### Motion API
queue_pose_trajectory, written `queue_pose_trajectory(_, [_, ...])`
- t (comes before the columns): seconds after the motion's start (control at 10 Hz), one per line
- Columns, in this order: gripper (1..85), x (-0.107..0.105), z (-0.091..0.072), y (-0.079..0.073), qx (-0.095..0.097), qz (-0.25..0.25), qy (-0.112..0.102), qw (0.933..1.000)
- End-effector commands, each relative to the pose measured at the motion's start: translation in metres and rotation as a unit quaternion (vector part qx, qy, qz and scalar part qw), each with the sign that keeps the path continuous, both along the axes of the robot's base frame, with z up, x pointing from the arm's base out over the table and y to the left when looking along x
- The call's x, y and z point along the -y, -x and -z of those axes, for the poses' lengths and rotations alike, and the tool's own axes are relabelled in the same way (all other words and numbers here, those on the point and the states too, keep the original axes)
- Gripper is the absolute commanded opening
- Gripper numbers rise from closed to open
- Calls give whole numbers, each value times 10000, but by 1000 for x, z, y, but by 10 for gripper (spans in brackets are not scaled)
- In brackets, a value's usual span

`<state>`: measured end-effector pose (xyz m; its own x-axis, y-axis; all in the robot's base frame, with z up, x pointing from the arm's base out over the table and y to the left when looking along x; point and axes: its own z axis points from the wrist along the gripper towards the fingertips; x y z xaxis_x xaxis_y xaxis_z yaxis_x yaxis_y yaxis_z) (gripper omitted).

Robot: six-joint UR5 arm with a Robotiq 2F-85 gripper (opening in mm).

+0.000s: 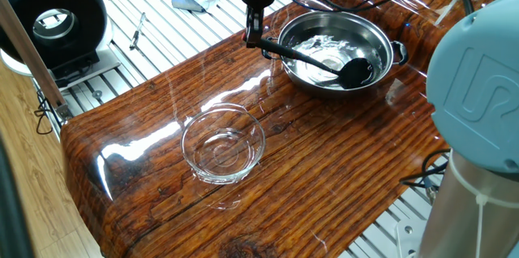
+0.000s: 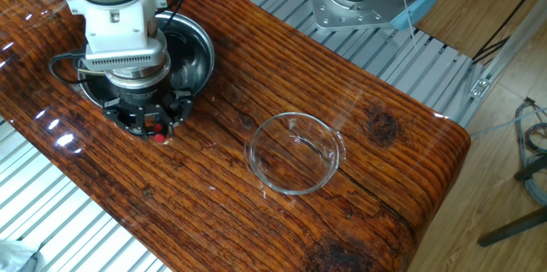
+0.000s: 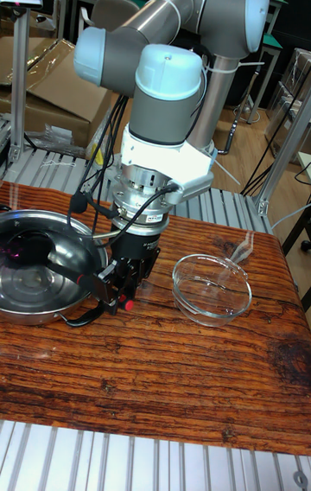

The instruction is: Scoop water with a large spoon from one bowl to another

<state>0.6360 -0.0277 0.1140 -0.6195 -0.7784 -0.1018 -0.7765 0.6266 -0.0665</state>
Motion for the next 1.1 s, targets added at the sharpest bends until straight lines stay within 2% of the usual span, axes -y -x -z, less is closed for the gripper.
queue_pose_trajectory(0.0, [420, 3, 0, -5, 49, -89, -7, 9999])
queue_pose_trajectory(0.4, [410, 2, 1, -6, 50, -111, -35, 9999])
queue_pose_trajectory(0.5, [433, 2, 1, -5, 19, -128, -10, 9999])
queue_pose_trajectory(0.6, [437, 10, 1, -6, 50, -203, 138, 9997])
queue_pose_trajectory(0.7, [437, 12, 0, -6, 42, -196, 144, 9997])
queue_pose_trajectory(0.9, [437, 10, 0, -2, 3, -113, 41, 9999])
queue_pose_trajectory(1.0, [450, 3, 1, 3, -85, 12, -143, 9999])
